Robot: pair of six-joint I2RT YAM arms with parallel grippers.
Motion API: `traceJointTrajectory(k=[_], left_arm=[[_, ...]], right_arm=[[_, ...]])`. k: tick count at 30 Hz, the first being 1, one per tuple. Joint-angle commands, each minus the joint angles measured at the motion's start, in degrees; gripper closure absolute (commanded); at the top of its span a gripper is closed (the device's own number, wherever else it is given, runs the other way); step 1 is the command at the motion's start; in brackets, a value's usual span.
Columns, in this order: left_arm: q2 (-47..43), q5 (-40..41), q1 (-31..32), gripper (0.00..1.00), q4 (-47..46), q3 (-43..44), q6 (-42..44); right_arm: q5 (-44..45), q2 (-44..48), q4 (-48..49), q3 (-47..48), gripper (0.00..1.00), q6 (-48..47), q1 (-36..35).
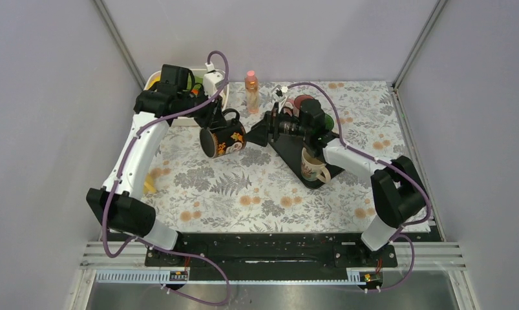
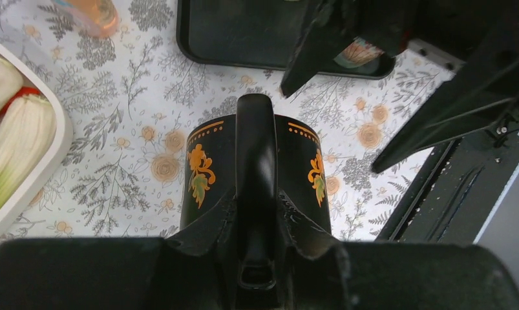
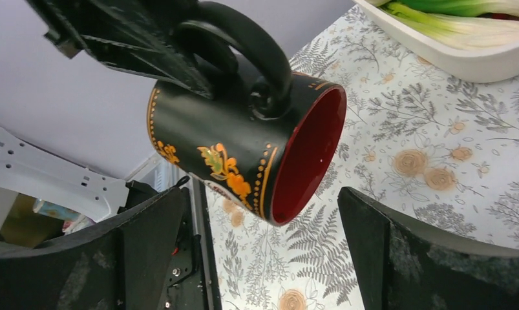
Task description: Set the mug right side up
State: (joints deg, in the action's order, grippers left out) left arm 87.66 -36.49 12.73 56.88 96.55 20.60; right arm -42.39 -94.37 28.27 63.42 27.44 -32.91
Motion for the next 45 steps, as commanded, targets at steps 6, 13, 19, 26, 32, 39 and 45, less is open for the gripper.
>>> traceJointTrajectory(k=[6, 13, 19, 26, 32, 39, 45], left_arm=[[-4.26, -10.48, 0.74, 1.00, -5.91, 3.86, -4.01], [-4.65, -11.80, -0.47, 1.00, -11.09, 1.37, -7.12], [-5.01, -8.44, -2.71, 0.71, -11.87, -2.65, -4.58], [-6.23, 7.60, -6.40, 0.01, -13.29, -3.96, -4.29], [-5.69, 18.93, -7.82, 0.01, -6.79, -4.55, 4.17], [-2.77, 26.65, -10.53, 0.01, 1.36, -9.79, 17.40], [-3.09, 26.52, -12.44, 0.01, 5.07, -15.78, 27.55]], right_arm=[[-6.90, -4.86, 11.63, 7.29, 0.01, 9.45, -4.94], [-13.13, -7.43, 23.13, 8.11, 0.50, 17.00, -7.25], [-3.78, -0.45, -2.13, 8.11, 1.00, -5.15, -7.14], [31.66, -2.35, -45.53, 22.70, 1.00, -32.84, -7.08], [47.80, -15.80, -68.94, 41.91, 1.00, -48.33, -6.72], [48.57, -27.61, -81.32, 58.16, 1.00, -52.41, -2.87], [41.81, -34.65, -84.72, 66.72, 1.00, -54.16, -1.54]])
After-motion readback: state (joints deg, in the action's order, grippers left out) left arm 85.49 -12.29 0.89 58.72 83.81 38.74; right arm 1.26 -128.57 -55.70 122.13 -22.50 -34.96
